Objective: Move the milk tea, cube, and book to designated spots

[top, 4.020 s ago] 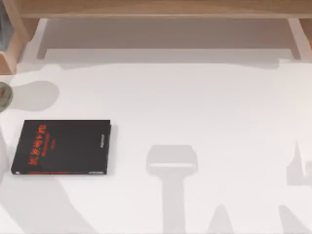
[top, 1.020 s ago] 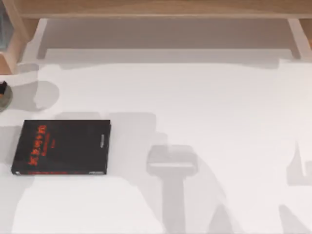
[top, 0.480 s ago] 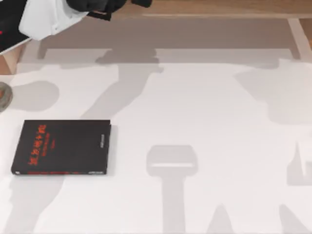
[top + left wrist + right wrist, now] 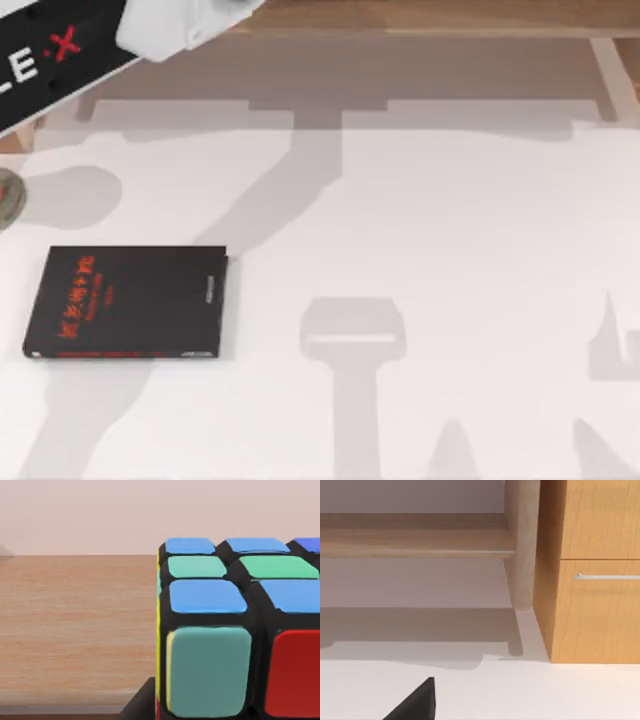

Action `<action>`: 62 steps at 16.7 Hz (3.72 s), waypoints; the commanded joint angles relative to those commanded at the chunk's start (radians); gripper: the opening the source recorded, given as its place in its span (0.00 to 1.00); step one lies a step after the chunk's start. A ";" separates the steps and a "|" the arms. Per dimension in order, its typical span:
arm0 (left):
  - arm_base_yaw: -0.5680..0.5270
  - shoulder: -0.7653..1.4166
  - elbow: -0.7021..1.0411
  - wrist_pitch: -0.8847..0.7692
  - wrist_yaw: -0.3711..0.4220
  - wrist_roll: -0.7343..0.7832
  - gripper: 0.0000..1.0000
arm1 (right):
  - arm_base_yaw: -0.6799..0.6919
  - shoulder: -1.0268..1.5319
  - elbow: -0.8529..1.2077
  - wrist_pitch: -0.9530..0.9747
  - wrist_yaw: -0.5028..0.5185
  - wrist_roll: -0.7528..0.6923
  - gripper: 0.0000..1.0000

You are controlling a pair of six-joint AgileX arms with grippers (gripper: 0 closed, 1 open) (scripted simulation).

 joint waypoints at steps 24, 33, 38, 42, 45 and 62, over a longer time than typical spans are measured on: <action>0.127 0.405 0.603 -0.200 0.132 -0.006 0.00 | 0.000 0.000 0.000 0.000 0.000 0.000 1.00; 0.127 0.405 0.603 -0.200 0.132 -0.006 0.53 | 0.000 0.000 0.000 0.000 0.000 0.000 1.00; 0.127 0.405 0.603 -0.200 0.132 -0.006 0.90 | 0.000 0.000 0.000 0.000 0.000 0.000 1.00; 0.127 0.405 0.603 -0.200 0.132 -0.006 1.00 | 0.000 0.000 0.000 0.000 0.000 0.000 1.00; 0.127 0.405 0.603 -0.200 0.132 -0.006 1.00 | 0.000 0.000 0.000 0.000 0.000 0.000 1.00; 0.097 0.261 0.366 -0.108 0.099 -0.004 1.00 | 0.000 0.000 0.000 0.000 0.000 0.000 1.00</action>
